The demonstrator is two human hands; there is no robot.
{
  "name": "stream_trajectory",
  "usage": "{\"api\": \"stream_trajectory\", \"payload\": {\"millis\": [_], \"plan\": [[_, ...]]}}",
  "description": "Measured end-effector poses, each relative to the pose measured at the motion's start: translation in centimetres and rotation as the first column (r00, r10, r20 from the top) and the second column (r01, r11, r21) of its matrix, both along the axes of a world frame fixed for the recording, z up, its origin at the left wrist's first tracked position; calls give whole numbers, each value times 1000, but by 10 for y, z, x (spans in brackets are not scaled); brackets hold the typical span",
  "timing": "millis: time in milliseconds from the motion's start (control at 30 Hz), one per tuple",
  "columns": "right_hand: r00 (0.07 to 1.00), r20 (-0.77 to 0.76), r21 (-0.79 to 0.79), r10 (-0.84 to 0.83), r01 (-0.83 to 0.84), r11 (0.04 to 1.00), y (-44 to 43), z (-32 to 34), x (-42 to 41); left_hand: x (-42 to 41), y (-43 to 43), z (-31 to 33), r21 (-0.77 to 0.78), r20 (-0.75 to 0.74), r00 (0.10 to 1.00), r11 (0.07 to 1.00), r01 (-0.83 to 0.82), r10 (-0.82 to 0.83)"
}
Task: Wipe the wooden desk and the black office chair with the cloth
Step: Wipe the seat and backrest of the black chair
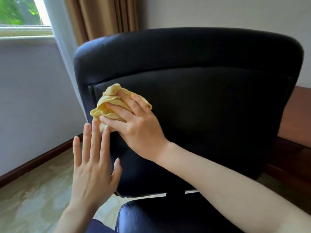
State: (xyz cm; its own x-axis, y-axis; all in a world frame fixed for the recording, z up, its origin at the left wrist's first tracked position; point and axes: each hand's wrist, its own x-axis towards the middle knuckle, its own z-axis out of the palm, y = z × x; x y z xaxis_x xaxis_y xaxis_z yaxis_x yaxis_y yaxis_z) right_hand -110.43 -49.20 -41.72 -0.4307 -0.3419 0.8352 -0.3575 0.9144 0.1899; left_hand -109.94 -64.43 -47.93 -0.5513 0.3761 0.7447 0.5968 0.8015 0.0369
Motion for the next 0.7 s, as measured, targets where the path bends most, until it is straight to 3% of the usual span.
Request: {"api": "stream_trajectory", "payload": {"millis": [267, 467, 700], "plan": [[972, -34, -114, -232, 226, 967, 59, -31, 42, -14, 3, 19, 54, 7, 995, 994, 100, -100], [870, 38, -210, -492, 489, 847, 133, -29, 78, -12, 30, 19, 62, 24, 992, 990, 123, -125], [805, 14, -394, -593, 550, 737, 171, -9, 83, -17, 34, 13, 20, 11, 997, 997, 79, -79]]}}
